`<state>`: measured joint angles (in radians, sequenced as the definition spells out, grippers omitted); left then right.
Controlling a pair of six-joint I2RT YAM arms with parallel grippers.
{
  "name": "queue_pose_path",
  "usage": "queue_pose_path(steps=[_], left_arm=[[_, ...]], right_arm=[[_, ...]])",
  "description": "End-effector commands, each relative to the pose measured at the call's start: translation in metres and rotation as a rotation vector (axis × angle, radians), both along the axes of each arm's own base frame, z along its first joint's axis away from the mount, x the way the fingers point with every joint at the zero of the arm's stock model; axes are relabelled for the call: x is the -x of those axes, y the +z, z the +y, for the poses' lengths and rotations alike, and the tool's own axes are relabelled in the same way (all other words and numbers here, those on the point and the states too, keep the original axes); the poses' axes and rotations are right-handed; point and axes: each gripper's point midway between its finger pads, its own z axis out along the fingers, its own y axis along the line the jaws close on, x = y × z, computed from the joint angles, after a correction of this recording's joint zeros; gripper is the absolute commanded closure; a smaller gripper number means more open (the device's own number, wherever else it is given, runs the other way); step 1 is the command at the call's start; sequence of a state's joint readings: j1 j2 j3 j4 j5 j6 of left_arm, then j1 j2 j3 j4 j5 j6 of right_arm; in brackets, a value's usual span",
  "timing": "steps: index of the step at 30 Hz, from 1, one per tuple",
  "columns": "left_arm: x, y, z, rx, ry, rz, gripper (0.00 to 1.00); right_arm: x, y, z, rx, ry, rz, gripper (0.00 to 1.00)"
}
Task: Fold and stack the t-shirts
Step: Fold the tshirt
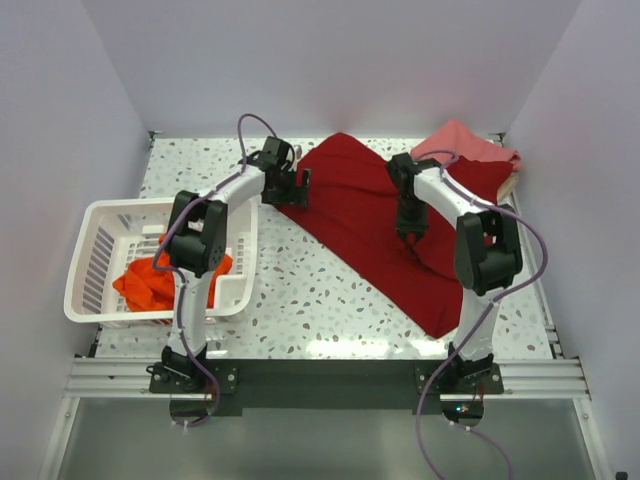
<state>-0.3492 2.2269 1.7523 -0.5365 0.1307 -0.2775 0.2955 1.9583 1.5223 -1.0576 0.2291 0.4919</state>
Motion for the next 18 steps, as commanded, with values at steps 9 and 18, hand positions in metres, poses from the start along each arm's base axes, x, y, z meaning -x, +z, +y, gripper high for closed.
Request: queue_pose_path(steps=[9,18], left_arm=[[-0.007,0.034,0.008,0.01,0.003,-0.075,0.11],[-0.008,0.043,0.005,0.027,0.003,-0.09,0.11]], right_arm=[[-0.022,0.047,-0.052,0.243,-0.115,-0.104,0.47],[0.004,0.066,0.007,-0.149,0.008,-0.18,0.42]])
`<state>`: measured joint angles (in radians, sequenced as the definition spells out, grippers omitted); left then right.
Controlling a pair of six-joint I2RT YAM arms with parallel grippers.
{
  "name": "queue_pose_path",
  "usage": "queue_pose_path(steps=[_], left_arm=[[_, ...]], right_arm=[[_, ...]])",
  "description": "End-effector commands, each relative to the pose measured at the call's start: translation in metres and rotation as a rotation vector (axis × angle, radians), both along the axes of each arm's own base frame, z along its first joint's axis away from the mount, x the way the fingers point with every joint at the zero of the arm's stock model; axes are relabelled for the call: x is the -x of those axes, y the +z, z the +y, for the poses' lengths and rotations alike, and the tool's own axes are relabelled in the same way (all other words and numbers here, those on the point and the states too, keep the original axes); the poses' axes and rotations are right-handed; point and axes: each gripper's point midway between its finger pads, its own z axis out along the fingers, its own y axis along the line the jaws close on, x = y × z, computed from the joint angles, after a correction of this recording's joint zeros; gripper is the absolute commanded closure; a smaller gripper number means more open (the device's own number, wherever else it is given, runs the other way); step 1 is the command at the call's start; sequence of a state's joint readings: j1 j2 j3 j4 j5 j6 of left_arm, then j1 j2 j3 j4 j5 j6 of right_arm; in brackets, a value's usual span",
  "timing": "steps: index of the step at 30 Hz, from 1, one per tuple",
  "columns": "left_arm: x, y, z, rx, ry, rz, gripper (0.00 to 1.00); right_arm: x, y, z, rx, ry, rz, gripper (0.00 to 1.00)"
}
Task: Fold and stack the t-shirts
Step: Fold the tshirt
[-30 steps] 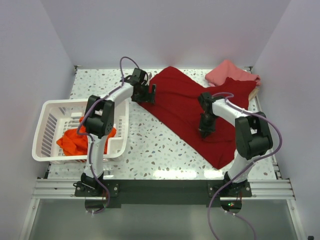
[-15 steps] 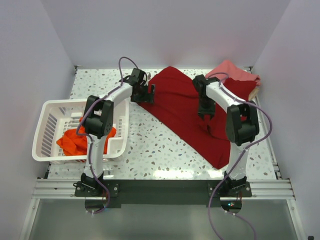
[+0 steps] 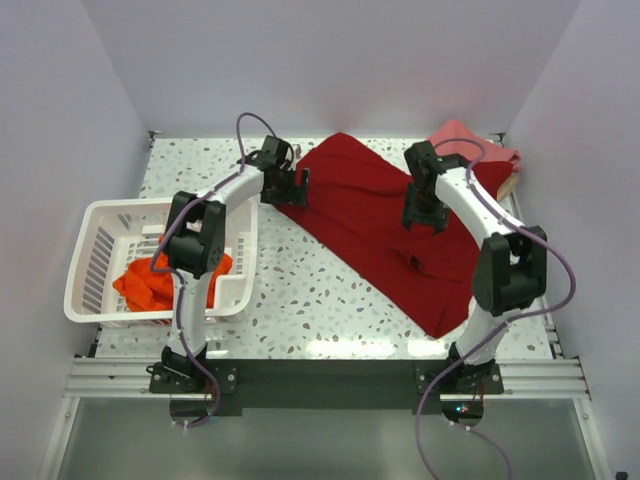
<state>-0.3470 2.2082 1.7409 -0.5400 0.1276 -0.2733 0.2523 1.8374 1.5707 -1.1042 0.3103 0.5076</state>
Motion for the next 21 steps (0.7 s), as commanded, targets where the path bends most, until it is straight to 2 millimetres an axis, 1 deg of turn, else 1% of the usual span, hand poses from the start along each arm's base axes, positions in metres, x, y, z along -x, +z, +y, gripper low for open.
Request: queue_pose_path(steps=[1,2,3,4,5,7,8,9,11,13,15,16,17,19,21], left_arm=[[-0.01,0.039,0.003,0.031,0.001,-0.086,0.11],[-0.01,0.038,0.003,0.031,0.001,-0.084,0.11],[-0.01,0.038,0.003,0.03,0.001,-0.083,0.11],[-0.009,0.036,0.002,0.032,0.001,-0.079,0.11],[-0.009,0.036,0.002,0.035,0.0,-0.077,0.11],[-0.008,0.035,0.001,0.039,-0.002,-0.074,0.11],[-0.008,0.033,0.001,0.04,-0.001,-0.069,0.11],[-0.008,0.033,0.001,0.04,-0.001,-0.069,0.11],[-0.008,0.033,0.001,0.04,-0.001,-0.069,0.11],[-0.007,0.032,0.0,0.04,-0.002,-0.067,0.11],[-0.006,0.032,0.001,0.039,-0.001,-0.066,0.11],[-0.006,0.032,0.002,0.037,-0.002,-0.068,0.11],[-0.007,0.034,0.002,0.037,0.001,-0.073,0.11],[-0.006,0.033,0.003,0.031,0.0,-0.074,0.1],[-0.005,0.032,0.004,0.029,-0.001,-0.072,0.1]], right_arm=[[0.025,0.01,0.053,-0.283,0.127,-0.028,0.39],[0.027,0.009,0.062,-0.339,0.153,-0.047,0.38],[0.043,-0.001,0.065,-0.365,0.154,-0.011,0.37],[0.051,-0.004,0.071,-0.389,0.17,0.007,0.37],[0.062,-0.015,0.072,-0.392,0.175,0.039,0.37],[0.074,-0.023,0.077,-0.405,0.186,0.066,0.37],[0.08,-0.03,0.078,-0.411,0.181,0.085,0.37],[0.082,-0.032,0.079,-0.42,0.178,0.089,0.37],[0.083,-0.037,0.085,-0.452,0.171,0.091,0.37],[0.082,-0.042,0.086,-0.452,0.161,0.102,0.37],[0.078,-0.048,0.082,-0.422,0.14,0.099,0.37],[0.078,-0.055,0.079,-0.399,0.128,0.112,0.37],[0.074,-0.059,0.074,-0.367,0.107,0.102,0.37],[0.068,-0.068,0.071,-0.342,0.094,0.09,0.37],[0.065,-0.074,0.065,-0.307,0.074,0.084,0.38]])
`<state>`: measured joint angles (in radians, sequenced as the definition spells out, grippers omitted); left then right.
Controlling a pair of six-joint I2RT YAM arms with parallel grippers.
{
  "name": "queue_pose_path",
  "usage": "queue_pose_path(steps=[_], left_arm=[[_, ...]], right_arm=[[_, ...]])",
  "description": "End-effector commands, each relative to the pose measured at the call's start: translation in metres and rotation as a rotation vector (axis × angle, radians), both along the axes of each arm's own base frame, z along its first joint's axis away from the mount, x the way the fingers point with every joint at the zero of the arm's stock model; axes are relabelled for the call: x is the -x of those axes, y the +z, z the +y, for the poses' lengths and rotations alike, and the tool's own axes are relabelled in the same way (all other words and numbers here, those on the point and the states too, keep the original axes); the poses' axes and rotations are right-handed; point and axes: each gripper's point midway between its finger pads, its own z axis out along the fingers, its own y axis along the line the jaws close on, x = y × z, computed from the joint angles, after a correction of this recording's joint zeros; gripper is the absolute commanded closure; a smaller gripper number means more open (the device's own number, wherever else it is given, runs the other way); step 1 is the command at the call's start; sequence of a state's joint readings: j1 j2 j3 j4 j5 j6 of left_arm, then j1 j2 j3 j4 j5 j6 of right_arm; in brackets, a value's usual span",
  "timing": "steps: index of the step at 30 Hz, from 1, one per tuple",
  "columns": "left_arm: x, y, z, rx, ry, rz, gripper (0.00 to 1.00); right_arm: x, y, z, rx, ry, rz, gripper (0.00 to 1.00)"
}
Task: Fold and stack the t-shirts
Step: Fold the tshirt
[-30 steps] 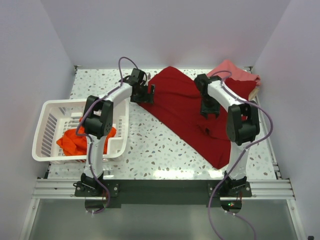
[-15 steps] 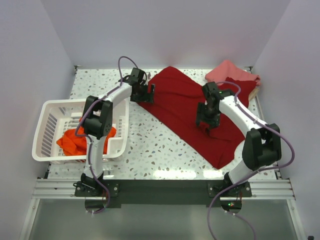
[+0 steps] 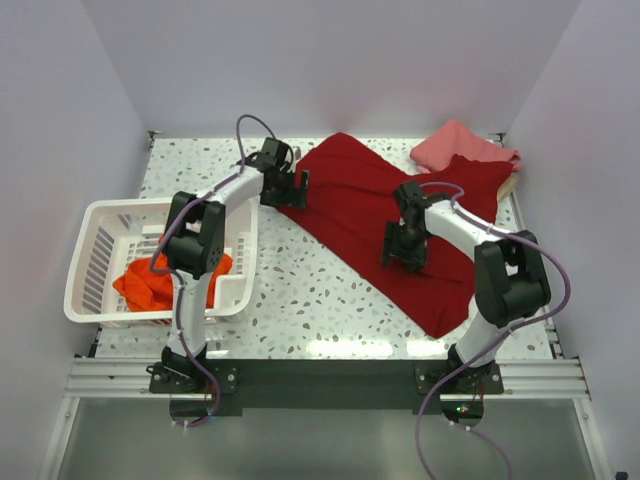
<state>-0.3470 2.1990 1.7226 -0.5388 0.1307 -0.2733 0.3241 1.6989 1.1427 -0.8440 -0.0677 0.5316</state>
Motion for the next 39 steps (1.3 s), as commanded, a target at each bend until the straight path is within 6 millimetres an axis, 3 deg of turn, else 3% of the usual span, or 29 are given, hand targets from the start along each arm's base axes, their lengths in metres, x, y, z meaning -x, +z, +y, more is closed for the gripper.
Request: queue_pose_path(steps=[1,9,16,19,24,28,33,36,38,39], left_arm=[[-0.009,0.033,0.003,0.028,0.001,-0.081,0.1],[-0.009,0.024,0.008,0.024,0.008,-0.066,0.1],[-0.01,0.024,0.015,0.027,0.019,-0.065,0.1],[-0.011,0.026,0.016,0.034,0.024,-0.069,0.1],[-0.011,0.027,0.02,0.037,0.031,-0.068,0.1],[-0.01,0.026,0.019,0.041,0.03,-0.066,0.1],[-0.01,0.026,0.019,0.043,0.029,-0.067,0.1],[-0.012,0.027,0.018,0.045,0.03,-0.071,0.1],[-0.012,0.027,0.017,0.048,0.026,-0.07,0.1],[-0.012,0.027,0.017,0.048,0.027,-0.069,0.1]], right_arm=[[-0.014,-0.01,-0.005,0.048,-0.043,-0.04,0.38],[-0.04,-0.002,-0.024,0.176,-0.077,-0.101,0.38],[-0.05,0.005,-0.056,0.345,-0.082,-0.102,0.38],[-0.063,0.01,-0.066,0.407,-0.078,-0.139,0.38],[-0.097,0.042,-0.067,0.42,-0.094,-0.273,0.38],[-0.118,0.081,-0.066,0.413,-0.102,-0.382,0.37],[-0.107,0.109,-0.066,0.38,-0.084,-0.404,0.35],[-0.088,0.103,-0.063,0.334,-0.091,-0.362,0.36],[-0.065,0.08,-0.06,0.266,-0.116,-0.296,0.36],[-0.064,0.084,-0.057,0.226,-0.13,-0.299,0.36]])
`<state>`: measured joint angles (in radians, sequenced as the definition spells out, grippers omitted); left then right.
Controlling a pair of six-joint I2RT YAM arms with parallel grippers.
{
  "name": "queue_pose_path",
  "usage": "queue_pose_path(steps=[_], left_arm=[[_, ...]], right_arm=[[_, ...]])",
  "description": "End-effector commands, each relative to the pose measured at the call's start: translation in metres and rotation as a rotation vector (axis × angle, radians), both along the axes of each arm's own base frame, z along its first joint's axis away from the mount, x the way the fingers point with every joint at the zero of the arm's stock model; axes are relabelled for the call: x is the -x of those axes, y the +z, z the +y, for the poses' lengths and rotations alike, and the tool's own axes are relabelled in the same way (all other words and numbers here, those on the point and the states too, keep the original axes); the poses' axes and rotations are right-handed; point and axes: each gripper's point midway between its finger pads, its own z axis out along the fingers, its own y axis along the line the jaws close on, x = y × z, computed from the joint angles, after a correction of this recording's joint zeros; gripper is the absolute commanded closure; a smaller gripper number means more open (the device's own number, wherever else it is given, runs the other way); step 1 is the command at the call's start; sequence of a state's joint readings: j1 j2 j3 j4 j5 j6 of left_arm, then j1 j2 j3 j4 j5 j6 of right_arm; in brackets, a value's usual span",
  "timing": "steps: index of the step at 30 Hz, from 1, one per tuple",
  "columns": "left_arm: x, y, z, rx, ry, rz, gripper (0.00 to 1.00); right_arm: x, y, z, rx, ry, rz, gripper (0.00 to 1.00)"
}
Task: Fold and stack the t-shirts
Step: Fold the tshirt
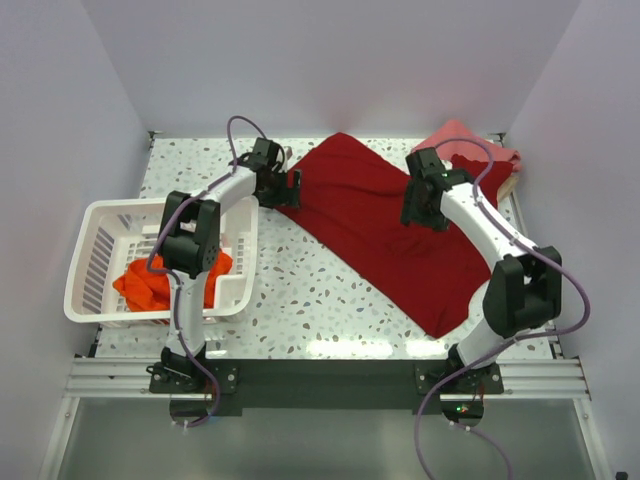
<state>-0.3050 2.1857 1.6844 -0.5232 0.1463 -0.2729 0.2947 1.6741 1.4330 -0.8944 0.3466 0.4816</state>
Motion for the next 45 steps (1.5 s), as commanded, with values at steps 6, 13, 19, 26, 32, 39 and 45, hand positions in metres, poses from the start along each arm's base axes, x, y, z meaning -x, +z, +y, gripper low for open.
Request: queue_pose_path(steps=[6,13,19,26,32,39,45], left_arm=[[-0.011,0.029,-0.004,0.046,-0.005,-0.078,0.1],[-0.018,0.022,-0.008,0.06,-0.008,-0.073,0.1],[-0.016,0.012,0.0,0.025,0.018,-0.046,0.1],[-0.017,0.035,0.005,0.019,0.041,-0.09,0.1],[-0.028,0.057,-0.021,0.105,0.005,-0.146,0.1],[-0.024,0.043,-0.05,0.219,-0.026,-0.135,0.1],[-0.02,0.021,-0.049,0.215,-0.023,-0.115,0.1]], right_arm=[[0.059,-0.034,0.023,-0.273,-0.062,0.097,0.36],[0.092,-0.068,0.02,-0.283,-0.083,0.184,0.36],[0.107,-0.095,0.025,-0.292,-0.098,0.259,0.37],[0.129,-0.12,0.026,-0.265,-0.129,0.336,0.37],[0.149,-0.134,0.028,-0.246,-0.131,0.409,0.37],[0.174,-0.144,0.035,-0.247,-0.15,0.48,0.38],[0.189,-0.145,0.041,-0.246,-0.162,0.496,0.38]])
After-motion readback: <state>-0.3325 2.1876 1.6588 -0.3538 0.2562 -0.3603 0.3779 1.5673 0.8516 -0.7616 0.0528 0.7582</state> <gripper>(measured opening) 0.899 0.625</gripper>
